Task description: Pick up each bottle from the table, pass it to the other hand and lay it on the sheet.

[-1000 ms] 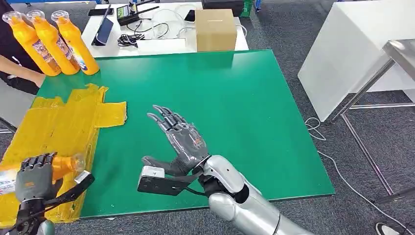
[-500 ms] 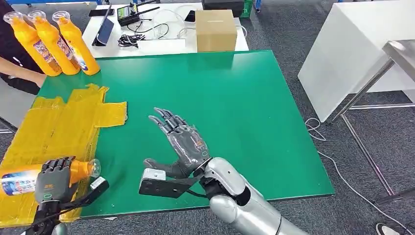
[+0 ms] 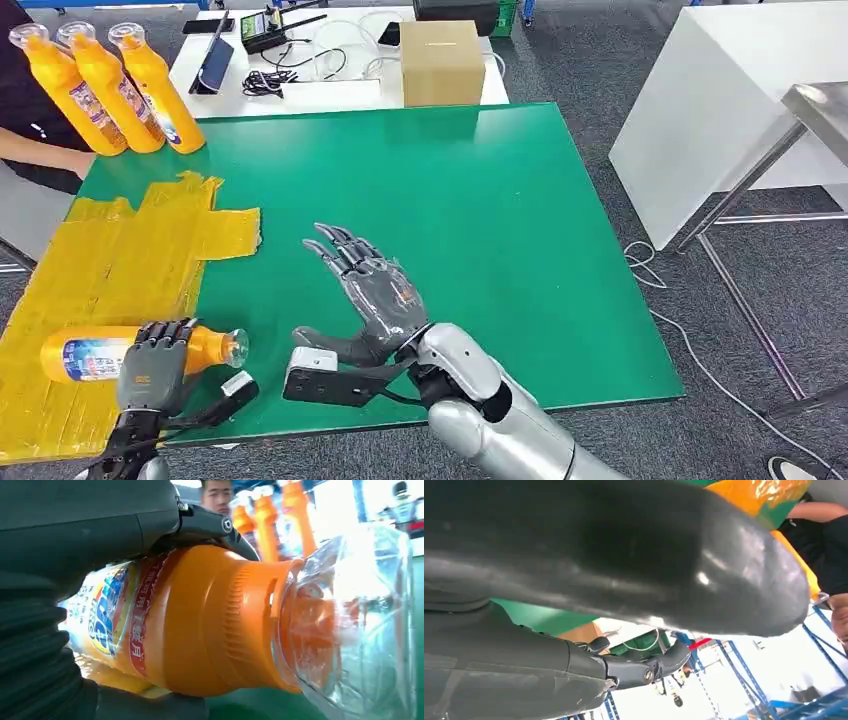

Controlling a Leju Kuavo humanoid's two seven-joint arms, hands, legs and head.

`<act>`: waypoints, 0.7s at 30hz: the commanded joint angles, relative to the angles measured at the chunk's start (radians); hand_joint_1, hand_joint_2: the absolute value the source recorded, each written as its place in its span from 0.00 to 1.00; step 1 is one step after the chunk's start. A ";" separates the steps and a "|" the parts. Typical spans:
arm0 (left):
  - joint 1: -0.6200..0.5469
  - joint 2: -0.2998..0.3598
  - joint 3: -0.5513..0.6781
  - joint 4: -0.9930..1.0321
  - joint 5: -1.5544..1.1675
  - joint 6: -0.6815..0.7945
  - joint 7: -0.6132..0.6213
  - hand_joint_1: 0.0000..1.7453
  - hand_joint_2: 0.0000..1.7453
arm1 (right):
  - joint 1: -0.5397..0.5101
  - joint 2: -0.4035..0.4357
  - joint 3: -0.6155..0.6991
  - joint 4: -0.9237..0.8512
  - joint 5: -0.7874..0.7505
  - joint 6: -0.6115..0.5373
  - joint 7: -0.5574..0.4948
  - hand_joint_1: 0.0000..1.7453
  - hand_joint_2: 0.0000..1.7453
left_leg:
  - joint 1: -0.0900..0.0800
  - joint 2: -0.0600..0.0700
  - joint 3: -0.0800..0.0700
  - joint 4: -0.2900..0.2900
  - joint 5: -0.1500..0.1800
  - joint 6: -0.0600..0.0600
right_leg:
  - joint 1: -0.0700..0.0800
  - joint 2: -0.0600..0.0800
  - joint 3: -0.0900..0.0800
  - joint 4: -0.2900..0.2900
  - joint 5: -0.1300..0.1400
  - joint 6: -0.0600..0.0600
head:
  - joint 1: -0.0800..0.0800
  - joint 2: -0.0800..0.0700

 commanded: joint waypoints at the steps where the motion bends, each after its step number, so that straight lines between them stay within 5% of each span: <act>1: 0.036 0.006 -0.083 -0.005 0.052 -0.025 -0.047 1.00 1.00 | -0.017 -0.009 -0.002 0.037 -0.003 0.016 -0.002 0.00 0.00 | 0.001 0.001 0.004 -0.001 -0.001 -0.001 | 0.000 0.001 0.003 -0.001 -0.001 0.000 | 0.000 0.000; 8: 0.063 0.014 -0.099 -0.054 0.099 -0.031 -0.094 1.00 1.00 | -0.024 -0.001 0.003 0.055 -0.007 0.025 -0.007 0.00 0.00 | 0.001 0.002 0.004 0.000 -0.002 -0.001 | 0.000 0.002 0.003 -0.001 -0.001 0.000 | 0.000 0.000; 9: 0.065 0.015 -0.099 -0.058 0.100 -0.032 -0.094 0.10 1.00 | -0.025 0.000 0.003 0.058 -0.007 0.025 -0.007 0.00 0.00 | 0.001 0.002 0.003 -0.001 -0.001 -0.001 | 0.000 0.001 0.002 -0.001 0.000 0.000 | 0.000 0.000; 10: 0.062 0.018 -0.097 -0.053 0.065 -0.066 -0.043 0.00 0.00 | -0.024 0.001 0.002 0.059 -0.007 0.025 -0.007 0.00 0.00 | 0.001 0.002 0.004 0.000 -0.002 -0.001 | 0.001 0.002 0.004 -0.001 -0.001 0.000 | 0.000 0.000; 21: 0.031 0.011 -0.028 -0.031 0.067 -0.112 0.012 0.00 0.00 | -0.012 -0.003 -0.001 0.065 -0.009 0.029 -0.007 0.00 0.00 | 0.001 0.001 0.004 -0.001 -0.001 -0.001 | 0.001 0.001 0.003 -0.001 0.000 0.000 | 0.000 0.000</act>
